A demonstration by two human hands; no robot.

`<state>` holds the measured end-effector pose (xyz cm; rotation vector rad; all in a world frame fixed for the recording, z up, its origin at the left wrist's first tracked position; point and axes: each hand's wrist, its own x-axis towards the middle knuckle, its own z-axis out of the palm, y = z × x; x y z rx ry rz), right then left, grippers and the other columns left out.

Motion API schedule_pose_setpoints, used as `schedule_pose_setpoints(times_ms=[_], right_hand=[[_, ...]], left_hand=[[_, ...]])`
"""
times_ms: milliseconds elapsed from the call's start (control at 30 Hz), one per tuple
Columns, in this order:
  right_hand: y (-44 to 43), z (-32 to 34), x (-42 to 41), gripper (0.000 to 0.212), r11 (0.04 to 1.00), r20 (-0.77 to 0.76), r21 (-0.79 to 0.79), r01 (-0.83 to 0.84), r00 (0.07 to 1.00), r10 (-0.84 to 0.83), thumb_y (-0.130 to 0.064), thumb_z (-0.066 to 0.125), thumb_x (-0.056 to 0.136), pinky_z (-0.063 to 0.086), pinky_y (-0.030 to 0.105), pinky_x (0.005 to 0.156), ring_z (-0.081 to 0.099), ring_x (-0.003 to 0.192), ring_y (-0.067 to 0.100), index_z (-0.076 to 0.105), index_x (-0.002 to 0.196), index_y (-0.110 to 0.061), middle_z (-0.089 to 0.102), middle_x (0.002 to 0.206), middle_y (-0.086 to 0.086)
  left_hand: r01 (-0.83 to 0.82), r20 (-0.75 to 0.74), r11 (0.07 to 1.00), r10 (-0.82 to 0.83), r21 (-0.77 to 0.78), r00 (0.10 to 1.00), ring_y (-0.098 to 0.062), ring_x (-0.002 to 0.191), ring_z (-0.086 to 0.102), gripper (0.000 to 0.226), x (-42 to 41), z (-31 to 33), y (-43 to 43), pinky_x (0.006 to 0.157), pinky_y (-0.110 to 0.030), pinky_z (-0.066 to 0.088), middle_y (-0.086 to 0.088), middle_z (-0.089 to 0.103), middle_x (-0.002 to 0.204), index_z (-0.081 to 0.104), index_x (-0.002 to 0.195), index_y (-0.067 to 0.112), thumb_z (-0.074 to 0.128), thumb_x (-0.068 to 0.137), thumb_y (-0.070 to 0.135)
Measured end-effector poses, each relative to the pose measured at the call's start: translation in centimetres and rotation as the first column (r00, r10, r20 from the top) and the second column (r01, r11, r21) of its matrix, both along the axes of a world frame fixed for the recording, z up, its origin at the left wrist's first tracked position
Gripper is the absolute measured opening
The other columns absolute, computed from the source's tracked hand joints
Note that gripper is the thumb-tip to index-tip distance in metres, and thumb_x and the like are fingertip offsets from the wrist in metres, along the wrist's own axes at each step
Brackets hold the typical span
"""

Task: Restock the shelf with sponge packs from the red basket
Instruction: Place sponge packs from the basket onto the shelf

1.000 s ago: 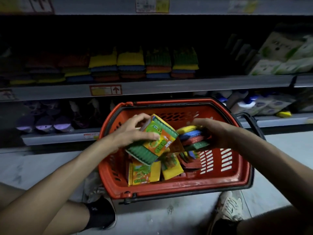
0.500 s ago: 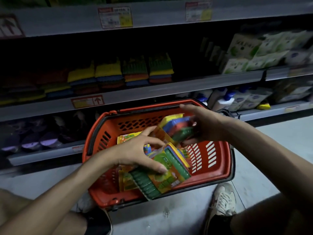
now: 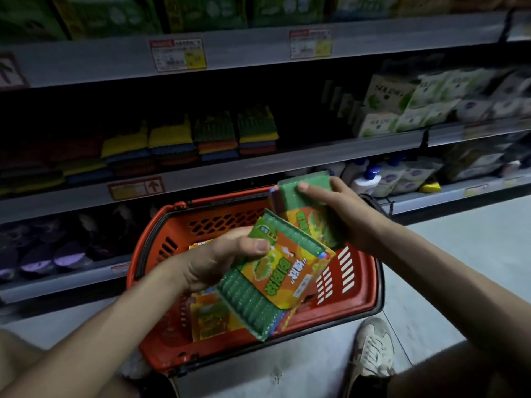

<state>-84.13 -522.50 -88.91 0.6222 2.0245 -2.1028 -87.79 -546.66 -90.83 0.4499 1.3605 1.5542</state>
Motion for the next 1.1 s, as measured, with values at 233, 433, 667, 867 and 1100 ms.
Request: schedule_pose_setpoints(times_ms=[233, 433, 667, 867, 1100], right_hand=[[4.0, 2.6, 1.1, 0.06, 0.96, -0.233, 0.169, 0.225, 0.955, -0.183, -0.051, 0.078, 0.082, 0.064, 0.036, 0.073, 0.078, 0.087, 0.02, 0.057, 0.127, -0.019, 0.076, 0.109, 0.007], [1.7, 2.1, 2.0, 0.087, 0.605, -0.209, 0.796, 0.026, 0.95, 0.234, -0.077, 0.074, 0.057, 0.064, 0.027, 0.072, 0.071, 0.087, 0.006, 0.058, 0.125, -0.025, 0.068, 0.109, -0.007], [-3.5, 0.3, 1.4, 0.101, 0.211, 0.005, 0.969, -0.125, 0.871, 0.492, -0.097, 0.055, 0.062, 0.059, 0.036, 0.086, 0.066, 0.1, 0.017, 0.037, 0.143, -0.04, 0.058, 0.122, -0.007], [-5.0, 1.7, 2.2, 0.108, 0.218, 0.088, 0.938, -0.268, 0.795, 0.6, -0.073, 0.08, 0.064, 0.047, 0.027, 0.094, 0.057, 0.112, 0.015, 0.026, 0.149, -0.033, 0.048, 0.127, -0.009], [-3.5, 2.1, 2.9, 0.102, 0.212, 0.267, 0.859, -0.467, 0.76, 0.592, -0.064, 0.088, 0.061, 0.046, 0.023, 0.084, 0.052, 0.099, 0.01, 0.036, 0.137, -0.021, 0.033, 0.121, -0.008]], left_hand=[[-0.583, -0.096, 0.812, 0.579, -0.019, 0.81, -0.024, 0.121, 0.066, 0.082, -2.5, -0.9, -0.2, 0.106, -0.052, 0.049, -0.003, 0.072, 0.128, 0.065, 0.131, 0.029, 0.088, 0.057, 0.056], [-0.789, -0.362, 0.602, 0.767, 0.123, 0.53, -0.007, 0.126, 0.057, 0.074, -3.0, -0.1, 1.1, 0.11, -0.04, 0.041, 0.017, 0.061, 0.136, 0.042, 0.145, 0.043, 0.076, 0.081, 0.058], [-0.823, -0.437, 0.558, 0.769, 0.106, 0.466, -0.017, 0.122, 0.063, 0.079, -1.5, -0.5, 5.2, 0.098, -0.038, 0.056, 0.006, 0.059, 0.142, 0.021, 0.155, 0.042, 0.067, 0.092, 0.053], [-0.881, -0.064, 0.47, 0.879, -0.049, 0.472, -0.025, 0.108, 0.067, 0.064, -1.6, -1.2, 6.4, 0.095, -0.052, 0.057, -0.003, 0.062, 0.13, 0.032, 0.149, 0.037, 0.063, 0.095, 0.052], [-0.855, 0.167, 0.477, 0.878, -0.206, 0.449, -0.033, 0.112, 0.07, 0.099, -1.1, -4.2, 6.5, 0.096, -0.06, 0.055, -0.008, 0.066, 0.133, 0.041, 0.145, 0.036, 0.075, 0.063, 0.081]])
